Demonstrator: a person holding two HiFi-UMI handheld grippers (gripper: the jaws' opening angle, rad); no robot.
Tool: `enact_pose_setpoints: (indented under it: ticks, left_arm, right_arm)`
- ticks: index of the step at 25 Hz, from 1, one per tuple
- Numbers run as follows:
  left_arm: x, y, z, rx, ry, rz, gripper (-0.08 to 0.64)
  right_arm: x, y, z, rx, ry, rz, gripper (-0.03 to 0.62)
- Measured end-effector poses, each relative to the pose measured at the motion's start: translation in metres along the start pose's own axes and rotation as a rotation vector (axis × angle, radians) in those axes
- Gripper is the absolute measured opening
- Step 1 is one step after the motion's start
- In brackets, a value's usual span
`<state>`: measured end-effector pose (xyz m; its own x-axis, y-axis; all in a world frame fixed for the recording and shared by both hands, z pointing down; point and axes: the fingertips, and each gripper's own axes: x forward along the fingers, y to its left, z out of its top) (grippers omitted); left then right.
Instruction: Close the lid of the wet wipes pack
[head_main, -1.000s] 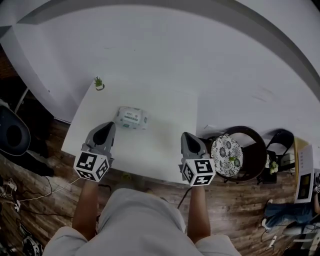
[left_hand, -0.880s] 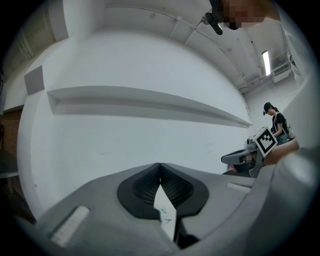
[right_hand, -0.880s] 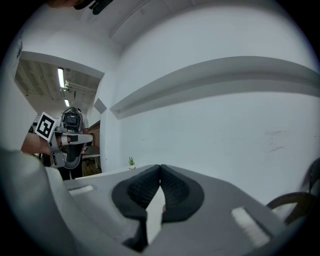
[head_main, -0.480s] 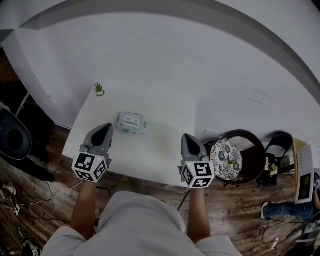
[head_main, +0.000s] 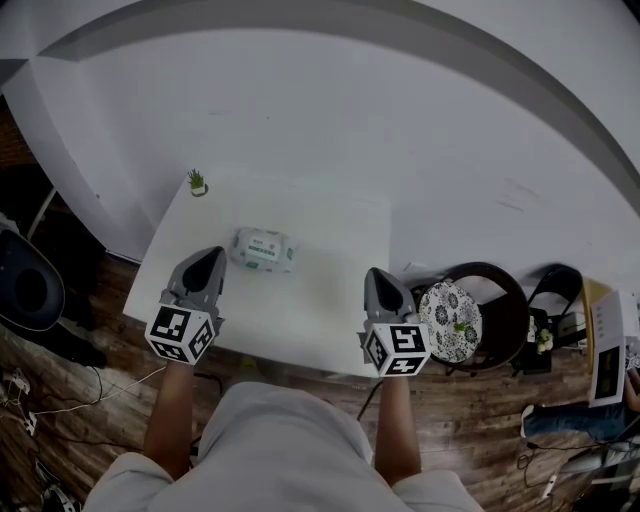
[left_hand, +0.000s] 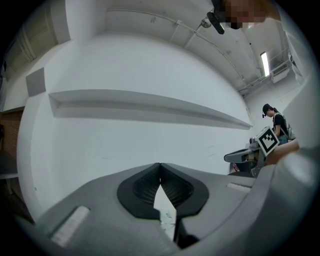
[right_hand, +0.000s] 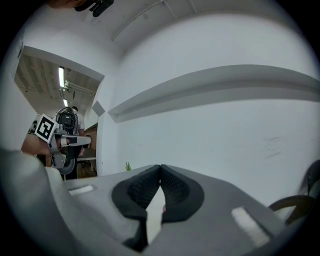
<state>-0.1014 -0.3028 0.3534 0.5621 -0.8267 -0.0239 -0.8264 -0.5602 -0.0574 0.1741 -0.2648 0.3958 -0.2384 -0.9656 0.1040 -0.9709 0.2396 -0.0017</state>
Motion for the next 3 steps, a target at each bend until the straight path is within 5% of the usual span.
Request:
enact_pose_setpoints:
  ticks: [3]
  left_arm:
    - [0.0038, 0.0006, 0.0005, 0.001, -0.004, -0.001, 0.006]
  right_arm:
    - [0.0009, -0.0041, 0.0005, 0.004, -0.004, -0.009, 0.003]
